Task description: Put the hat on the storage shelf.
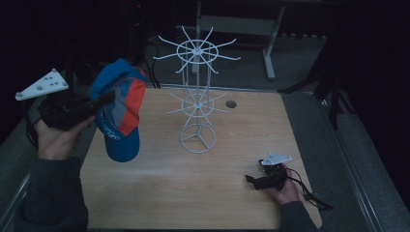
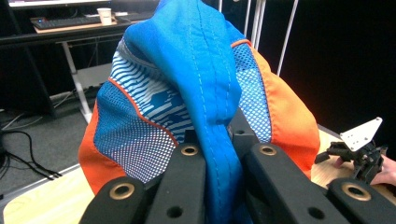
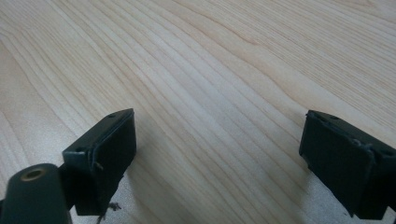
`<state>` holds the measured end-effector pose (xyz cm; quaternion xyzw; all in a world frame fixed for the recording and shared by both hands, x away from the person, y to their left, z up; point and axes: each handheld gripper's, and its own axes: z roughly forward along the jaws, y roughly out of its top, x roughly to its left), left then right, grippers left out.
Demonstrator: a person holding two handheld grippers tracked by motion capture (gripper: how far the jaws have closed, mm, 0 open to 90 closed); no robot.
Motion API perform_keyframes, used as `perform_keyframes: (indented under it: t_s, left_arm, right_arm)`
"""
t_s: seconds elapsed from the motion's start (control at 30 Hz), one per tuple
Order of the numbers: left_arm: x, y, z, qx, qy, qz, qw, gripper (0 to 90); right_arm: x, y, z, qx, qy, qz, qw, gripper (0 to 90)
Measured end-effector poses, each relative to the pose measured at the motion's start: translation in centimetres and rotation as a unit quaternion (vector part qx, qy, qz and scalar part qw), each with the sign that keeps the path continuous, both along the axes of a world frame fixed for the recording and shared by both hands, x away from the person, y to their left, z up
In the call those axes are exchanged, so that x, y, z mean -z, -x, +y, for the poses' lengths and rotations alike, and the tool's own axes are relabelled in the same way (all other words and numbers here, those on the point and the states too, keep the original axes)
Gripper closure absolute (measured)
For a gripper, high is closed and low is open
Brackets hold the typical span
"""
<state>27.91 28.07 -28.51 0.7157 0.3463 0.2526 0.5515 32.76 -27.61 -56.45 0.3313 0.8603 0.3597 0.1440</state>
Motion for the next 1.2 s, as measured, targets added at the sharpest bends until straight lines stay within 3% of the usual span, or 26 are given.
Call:
perform_keyframes:
  t_s: [0.9,1.2]
  left_arm:
    - [-0.41,-0.44,0.04,-0.007,0.026,-0.021,0.9994,88.0]
    - [-0.97,-0.37,-0.14,-0.008,0.019,-0.029,0.9994,87.9]
  right_arm:
    - [0.00,0.00,0.00,0.000,0.000,0.000,1.0000,10.7]
    - [0.00,0.01,0.00,0.000,0.000,0.000,1.0000,10.7]
